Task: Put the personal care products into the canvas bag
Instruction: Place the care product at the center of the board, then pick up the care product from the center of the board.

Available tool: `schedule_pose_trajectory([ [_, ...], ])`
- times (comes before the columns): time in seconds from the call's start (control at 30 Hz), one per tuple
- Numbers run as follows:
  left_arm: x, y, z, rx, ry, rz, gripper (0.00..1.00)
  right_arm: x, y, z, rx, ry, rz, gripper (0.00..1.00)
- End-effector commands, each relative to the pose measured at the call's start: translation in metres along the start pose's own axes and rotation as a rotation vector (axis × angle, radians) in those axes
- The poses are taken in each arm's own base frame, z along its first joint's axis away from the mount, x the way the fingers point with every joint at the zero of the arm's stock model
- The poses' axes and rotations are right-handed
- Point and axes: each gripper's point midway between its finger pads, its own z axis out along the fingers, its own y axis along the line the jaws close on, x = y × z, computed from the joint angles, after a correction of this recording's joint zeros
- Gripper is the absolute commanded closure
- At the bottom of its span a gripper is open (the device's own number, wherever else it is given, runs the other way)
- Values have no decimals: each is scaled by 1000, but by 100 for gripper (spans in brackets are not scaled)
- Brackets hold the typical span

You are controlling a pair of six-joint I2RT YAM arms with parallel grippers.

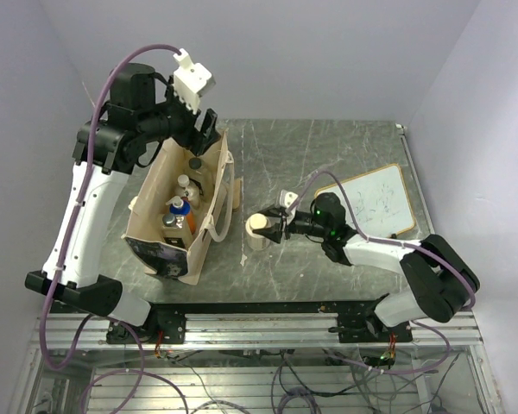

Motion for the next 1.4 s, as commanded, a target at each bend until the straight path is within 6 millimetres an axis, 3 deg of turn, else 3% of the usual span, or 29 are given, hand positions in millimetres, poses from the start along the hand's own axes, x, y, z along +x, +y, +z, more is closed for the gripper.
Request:
schedule_pose_trajectory([
  [0.0,-9,-18,13,56,-42,50,15,-41,-7,-1,45,-134,-163,84],
  [0.17,2,-46,25,135,-37,47,15,-28,1,-11,51,-91,-144,64],
  [0.2,5,-52,28,151,-32,48,16,-28,1,-13,56,-87,-141,55],
  [0.27,12,-64,32,178,-17,70,16,-32,0,-15,65,-83,-138,37],
  [0.37,21,-80,38,214,9,109,16,-46,-4,-20,90,-82,-137,29],
  [0.53,36,-103,48,280,40,164,15,-66,-17,-31,157,-49,-136,25],
  [0.7,65,-128,68,361,90,232,14,-77,-34,-60,281,27,-105,24],
  [1.0,132,-159,106,532,218,321,2,-66,-47,-107,475,121,-27,22],
  [1.13,164,-168,122,595,290,348,2,-61,-51,-114,517,136,7,22],
  [1.37,191,-171,138,654,352,401,1,-54,-56,-118,541,151,25,22],
])
